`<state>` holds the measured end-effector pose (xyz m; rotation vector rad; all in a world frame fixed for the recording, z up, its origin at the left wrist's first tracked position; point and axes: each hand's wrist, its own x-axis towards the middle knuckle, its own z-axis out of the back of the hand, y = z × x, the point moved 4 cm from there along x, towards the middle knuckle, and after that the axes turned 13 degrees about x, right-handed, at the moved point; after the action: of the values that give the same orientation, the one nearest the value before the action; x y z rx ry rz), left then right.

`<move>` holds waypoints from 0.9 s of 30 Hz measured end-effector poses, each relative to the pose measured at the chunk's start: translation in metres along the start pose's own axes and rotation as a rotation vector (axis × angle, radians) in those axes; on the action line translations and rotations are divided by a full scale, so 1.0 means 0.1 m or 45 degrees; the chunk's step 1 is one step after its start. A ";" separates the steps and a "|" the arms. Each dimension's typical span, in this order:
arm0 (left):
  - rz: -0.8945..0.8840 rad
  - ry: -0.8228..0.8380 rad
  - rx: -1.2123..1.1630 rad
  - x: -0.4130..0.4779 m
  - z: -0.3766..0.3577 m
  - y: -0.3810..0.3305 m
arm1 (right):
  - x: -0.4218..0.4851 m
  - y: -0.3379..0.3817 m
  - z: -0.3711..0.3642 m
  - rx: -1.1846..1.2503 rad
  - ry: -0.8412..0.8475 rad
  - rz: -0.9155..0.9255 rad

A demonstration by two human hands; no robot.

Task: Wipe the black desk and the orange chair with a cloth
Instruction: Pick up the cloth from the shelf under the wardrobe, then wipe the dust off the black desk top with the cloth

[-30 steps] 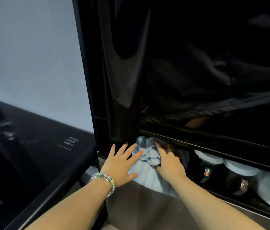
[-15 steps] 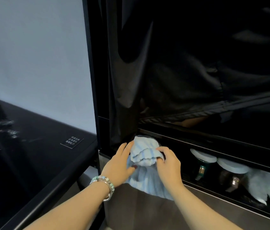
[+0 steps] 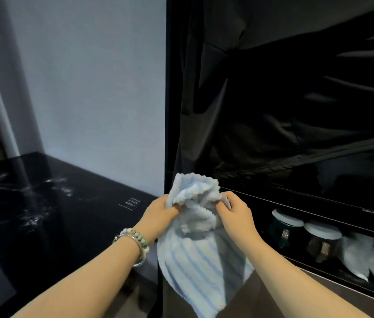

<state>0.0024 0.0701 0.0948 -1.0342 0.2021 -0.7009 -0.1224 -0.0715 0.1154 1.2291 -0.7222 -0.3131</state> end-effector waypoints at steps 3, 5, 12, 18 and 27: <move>0.185 -0.072 -0.261 -0.21 0.24 0.05 | -0.10 0.13 -0.20 0.071 0.058 0.011; 0.308 -0.134 -0.443 -0.35 0.39 0.13 | -0.16 0.18 -0.39 0.127 0.138 -0.018; 0.718 -0.130 -0.857 -0.75 1.00 0.45 | -0.35 0.09 -1.20 0.367 0.488 -0.351; 0.793 0.073 -1.034 -0.89 1.58 0.51 | -0.43 0.17 -1.83 0.603 0.944 -0.598; 0.849 -0.198 -1.048 -0.94 2.69 1.36 | -0.25 0.32 -3.19 1.088 0.899 -0.906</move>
<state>0.1156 0.3648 0.1038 -1.6731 0.6989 0.1087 0.0622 0.1909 0.0888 2.2377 0.2807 -0.1106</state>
